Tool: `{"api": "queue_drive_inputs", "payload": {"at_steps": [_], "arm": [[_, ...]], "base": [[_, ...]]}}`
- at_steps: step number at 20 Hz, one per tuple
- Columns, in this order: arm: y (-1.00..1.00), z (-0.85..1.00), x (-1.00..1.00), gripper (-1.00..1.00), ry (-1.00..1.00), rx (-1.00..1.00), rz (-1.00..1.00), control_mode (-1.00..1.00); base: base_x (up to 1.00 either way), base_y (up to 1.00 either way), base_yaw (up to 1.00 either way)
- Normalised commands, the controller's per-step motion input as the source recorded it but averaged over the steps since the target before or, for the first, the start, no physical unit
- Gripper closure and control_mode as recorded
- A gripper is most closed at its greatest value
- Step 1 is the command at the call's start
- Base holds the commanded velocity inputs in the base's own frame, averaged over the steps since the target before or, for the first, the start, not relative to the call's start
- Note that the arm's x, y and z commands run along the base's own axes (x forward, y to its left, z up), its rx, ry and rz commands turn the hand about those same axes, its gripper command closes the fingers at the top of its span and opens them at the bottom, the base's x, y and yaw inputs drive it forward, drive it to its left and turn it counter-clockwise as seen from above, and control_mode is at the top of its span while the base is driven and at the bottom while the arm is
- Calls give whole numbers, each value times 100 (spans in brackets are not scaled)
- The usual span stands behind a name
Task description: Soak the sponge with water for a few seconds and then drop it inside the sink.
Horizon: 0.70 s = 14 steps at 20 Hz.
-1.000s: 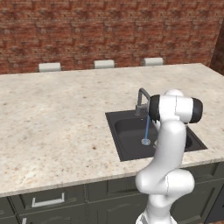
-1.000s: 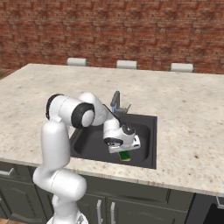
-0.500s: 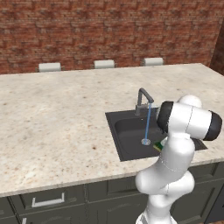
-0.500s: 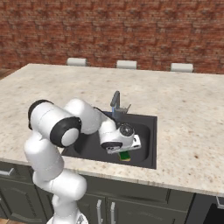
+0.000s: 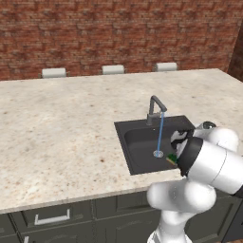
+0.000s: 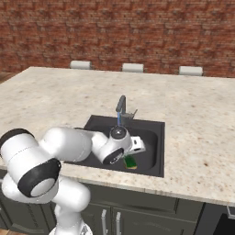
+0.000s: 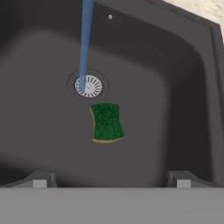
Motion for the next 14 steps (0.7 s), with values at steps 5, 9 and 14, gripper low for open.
{"api": "queue_drive_inputs", "payload": {"at_steps": [5, 9, 14], "arm": [[1, 81, -1, -100, -1, -17, -13, -100], [0, 86, -15, -100, -7, -4, -18, -100], [0, 95, -29, -100, -15, 0, -22, -100]], "base": [[0, 0, 0], [0, 0, 0], [0, 0, 0]]}}
